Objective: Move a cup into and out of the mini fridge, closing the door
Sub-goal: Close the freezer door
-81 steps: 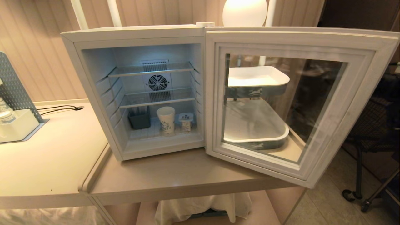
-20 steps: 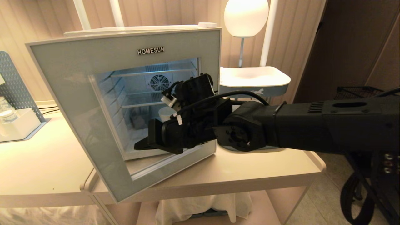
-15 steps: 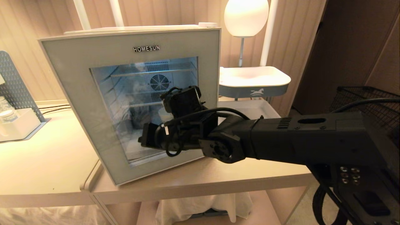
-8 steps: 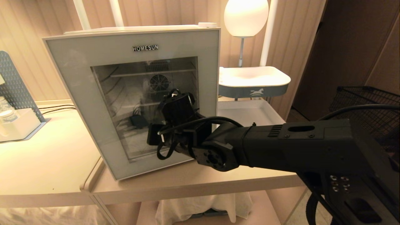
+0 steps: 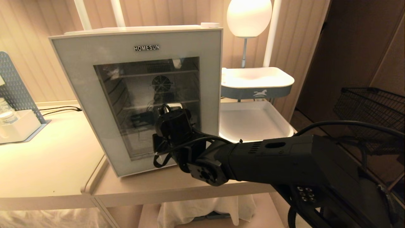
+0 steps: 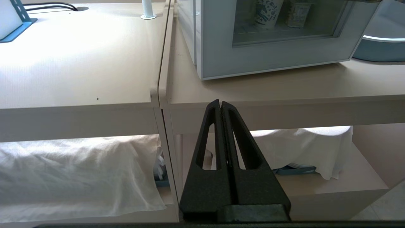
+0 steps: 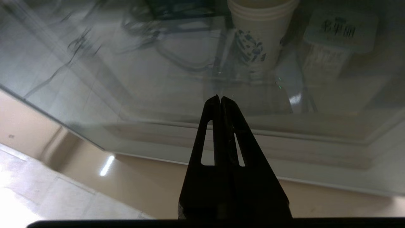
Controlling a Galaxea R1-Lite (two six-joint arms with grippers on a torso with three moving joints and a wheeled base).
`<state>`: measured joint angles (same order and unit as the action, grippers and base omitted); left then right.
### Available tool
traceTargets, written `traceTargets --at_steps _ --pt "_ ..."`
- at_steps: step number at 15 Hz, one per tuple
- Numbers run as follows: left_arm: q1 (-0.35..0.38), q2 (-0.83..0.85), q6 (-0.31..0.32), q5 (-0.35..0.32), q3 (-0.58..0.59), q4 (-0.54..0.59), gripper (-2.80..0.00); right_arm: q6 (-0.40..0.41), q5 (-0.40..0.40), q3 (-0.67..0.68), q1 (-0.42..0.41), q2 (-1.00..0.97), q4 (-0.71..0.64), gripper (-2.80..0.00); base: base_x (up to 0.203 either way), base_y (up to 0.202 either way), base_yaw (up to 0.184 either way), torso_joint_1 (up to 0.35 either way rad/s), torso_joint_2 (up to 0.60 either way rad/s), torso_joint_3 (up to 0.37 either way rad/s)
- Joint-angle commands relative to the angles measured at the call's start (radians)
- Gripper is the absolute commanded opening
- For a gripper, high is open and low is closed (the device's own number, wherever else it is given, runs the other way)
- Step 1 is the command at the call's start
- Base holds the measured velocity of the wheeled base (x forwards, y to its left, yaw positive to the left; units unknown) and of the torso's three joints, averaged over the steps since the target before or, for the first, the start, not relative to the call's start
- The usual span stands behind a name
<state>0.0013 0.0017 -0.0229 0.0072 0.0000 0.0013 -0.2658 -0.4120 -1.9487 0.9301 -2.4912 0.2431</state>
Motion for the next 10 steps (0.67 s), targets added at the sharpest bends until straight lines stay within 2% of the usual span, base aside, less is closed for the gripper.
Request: traceTargets --at_steps 1,3,7,10 --pt "0.0 0.0 0.0 0.0 0.002 0.0 -2.8 0.058 0.004 -0.002 -0.004 -0.036 0.057 -2.8 0.0 0.0 0.0 0.0 0.0 0.0" --pt "0.0 0.0 0.0 0.0 0.002 0.0 -2.8 0.163 -0.006 -0.002 -0.022 -0.064 0.124 -2.8 0.0 0.0 0.0 0.0 0.0 0.0" --pt "0.0 0.0 0.0 0.0 0.002 0.0 -2.8 0.32 -0.011 -0.003 -0.061 -0.085 0.213 -2.8 0.0 0.0 0.0 0.0 0.0 0.0" --pt "0.0 0.0 0.0 0.0 0.002 0.0 -2.8 0.323 -0.034 0.0 -0.065 -0.084 0.217 -2.8 0.0 0.0 0.0 0.0 0.0 0.0"
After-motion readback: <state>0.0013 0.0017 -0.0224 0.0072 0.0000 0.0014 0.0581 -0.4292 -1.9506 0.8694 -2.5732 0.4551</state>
